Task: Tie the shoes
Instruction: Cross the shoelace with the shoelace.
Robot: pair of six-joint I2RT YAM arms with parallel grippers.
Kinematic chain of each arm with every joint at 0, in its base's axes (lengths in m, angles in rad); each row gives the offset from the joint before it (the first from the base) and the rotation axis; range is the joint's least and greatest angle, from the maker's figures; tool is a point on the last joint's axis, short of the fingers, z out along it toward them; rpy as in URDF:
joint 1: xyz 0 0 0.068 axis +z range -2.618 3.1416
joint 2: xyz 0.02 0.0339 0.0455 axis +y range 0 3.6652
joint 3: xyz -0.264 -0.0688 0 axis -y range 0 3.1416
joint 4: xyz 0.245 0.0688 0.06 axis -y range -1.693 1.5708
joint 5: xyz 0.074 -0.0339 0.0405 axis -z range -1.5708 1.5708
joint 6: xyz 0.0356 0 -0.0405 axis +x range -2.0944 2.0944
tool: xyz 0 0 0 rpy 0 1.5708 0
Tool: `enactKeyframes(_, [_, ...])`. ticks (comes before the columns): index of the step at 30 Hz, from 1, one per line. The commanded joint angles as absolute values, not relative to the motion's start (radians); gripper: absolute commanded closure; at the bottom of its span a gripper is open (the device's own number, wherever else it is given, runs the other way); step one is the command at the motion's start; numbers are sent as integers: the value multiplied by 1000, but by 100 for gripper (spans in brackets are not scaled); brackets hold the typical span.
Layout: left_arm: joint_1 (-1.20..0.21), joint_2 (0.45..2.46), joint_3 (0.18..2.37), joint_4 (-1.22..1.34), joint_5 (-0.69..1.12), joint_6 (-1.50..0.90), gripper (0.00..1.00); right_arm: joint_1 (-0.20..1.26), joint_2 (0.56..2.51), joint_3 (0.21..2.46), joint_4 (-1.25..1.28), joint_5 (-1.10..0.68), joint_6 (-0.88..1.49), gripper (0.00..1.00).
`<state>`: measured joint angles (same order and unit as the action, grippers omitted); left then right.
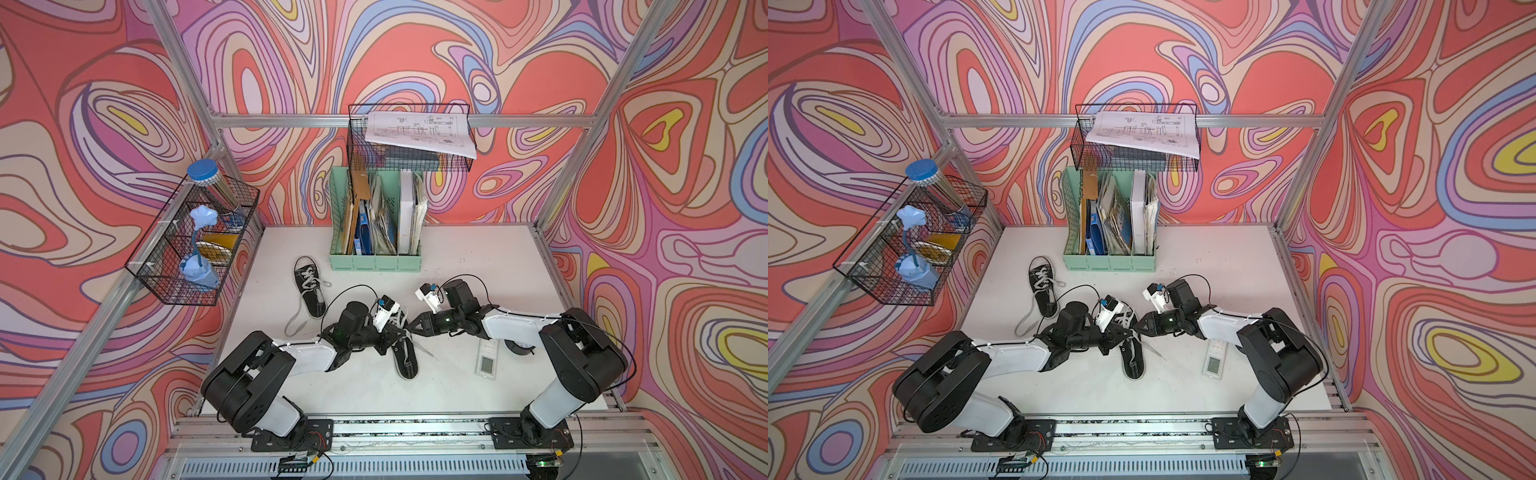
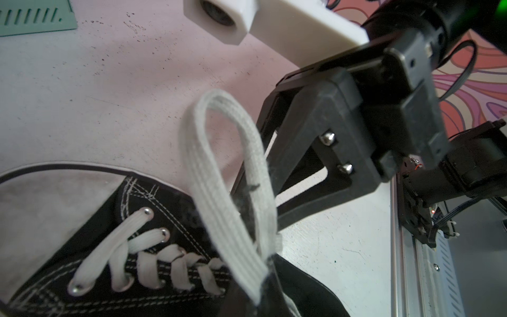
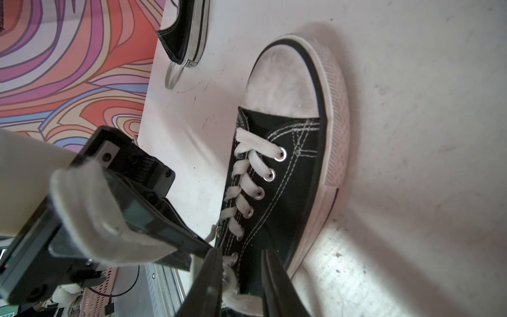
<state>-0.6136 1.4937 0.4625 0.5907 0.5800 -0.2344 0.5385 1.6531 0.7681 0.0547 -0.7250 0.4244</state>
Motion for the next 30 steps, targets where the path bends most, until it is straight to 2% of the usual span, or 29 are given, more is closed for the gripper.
enactKeyframes(1, [-607,1466,453,603,586,-219,100,543,1632,753,71,-759,425,74])
enactKeyframes(21, [-608,1486,431,670,602,-248,100,543,1629,679,262,-900,514,79])
enactKeyframes(30, [-607,1482,423,687,608,-249,100,541,1600,657,303,-907,539,81])
